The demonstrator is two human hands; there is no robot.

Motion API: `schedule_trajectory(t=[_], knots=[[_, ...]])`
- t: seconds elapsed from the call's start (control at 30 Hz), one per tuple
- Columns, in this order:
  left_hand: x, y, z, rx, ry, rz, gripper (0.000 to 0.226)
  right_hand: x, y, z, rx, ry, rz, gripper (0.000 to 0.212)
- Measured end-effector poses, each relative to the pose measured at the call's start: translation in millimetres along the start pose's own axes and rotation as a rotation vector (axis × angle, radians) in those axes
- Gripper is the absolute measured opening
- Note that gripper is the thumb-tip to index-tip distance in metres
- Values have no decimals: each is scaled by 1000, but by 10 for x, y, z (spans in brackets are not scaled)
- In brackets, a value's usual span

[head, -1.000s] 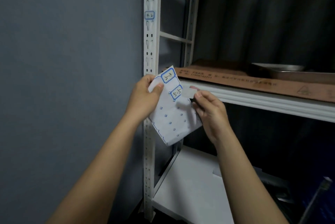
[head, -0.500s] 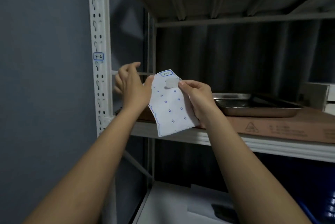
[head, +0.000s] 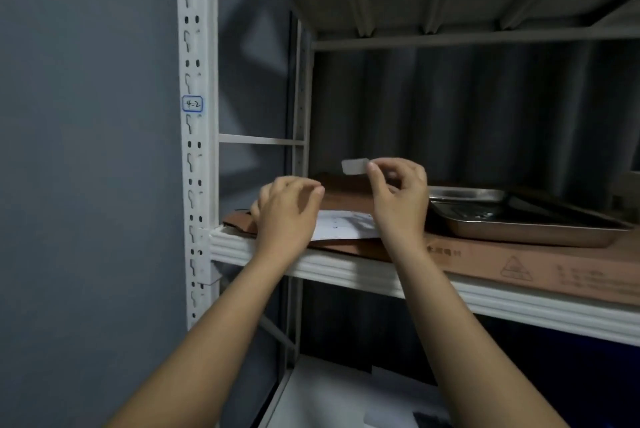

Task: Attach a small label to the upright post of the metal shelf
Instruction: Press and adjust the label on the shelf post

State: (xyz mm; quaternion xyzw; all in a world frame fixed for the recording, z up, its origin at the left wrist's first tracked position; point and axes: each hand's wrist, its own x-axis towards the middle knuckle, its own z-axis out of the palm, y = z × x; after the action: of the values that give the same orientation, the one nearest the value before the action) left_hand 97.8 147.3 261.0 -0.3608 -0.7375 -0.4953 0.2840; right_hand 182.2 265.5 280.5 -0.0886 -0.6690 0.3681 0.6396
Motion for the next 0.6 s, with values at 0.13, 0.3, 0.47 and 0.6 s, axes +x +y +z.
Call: schedule_trajectory(t=[0.13, 0.3, 0.47, 0.6], knots=[[-185, 131, -232, -445, 72, -41, 10, -361, -199, 39, -48, -20, -190, 6], [-488, 119, -603, -652, 89, -123, 13, -774, -408, 230, -60, -105, -276, 7], [-777, 11, -1019, -754, 94, -197, 10, -1222, -598, 416, 58, -208, -258, 9], [-1048, -135, -1302, -802, 135, -264, 12, -1569, -718, 549, 82, -276, -256, 14]])
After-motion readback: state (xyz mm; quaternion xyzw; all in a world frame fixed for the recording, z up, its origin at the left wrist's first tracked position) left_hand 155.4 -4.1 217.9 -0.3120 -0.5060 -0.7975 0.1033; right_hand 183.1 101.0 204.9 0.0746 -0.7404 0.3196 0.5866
